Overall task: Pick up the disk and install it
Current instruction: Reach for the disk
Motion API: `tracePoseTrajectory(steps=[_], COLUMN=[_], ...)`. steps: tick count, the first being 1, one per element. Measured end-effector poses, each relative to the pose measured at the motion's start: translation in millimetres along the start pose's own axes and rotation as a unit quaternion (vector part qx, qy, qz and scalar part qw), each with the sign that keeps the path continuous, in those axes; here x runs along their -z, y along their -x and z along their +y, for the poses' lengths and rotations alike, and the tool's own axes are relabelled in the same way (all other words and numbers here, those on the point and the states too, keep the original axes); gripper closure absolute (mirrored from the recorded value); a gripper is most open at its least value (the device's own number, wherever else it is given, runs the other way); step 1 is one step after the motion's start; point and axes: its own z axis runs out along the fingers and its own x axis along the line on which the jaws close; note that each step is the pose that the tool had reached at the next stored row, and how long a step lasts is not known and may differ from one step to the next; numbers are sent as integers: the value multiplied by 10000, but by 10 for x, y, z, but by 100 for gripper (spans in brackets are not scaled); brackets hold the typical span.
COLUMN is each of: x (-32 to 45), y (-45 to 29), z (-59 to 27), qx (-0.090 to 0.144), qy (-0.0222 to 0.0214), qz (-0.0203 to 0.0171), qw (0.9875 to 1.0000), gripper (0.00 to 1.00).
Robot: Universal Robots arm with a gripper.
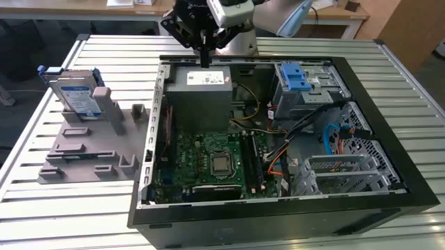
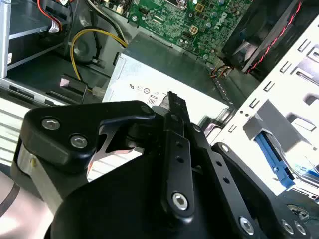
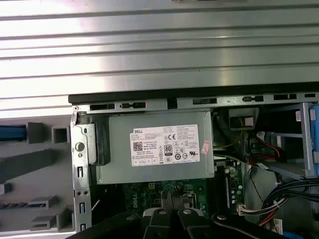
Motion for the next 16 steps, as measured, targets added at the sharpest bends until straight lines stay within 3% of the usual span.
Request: tracePoseTrajectory(steps=[10, 16], x=[0, 1], y=[-17, -81], z=[-1, -6], qx=[-1, 0], qy=[0, 0], qz=[0, 0], qw=[10000, 10000], gripper=[89, 89])
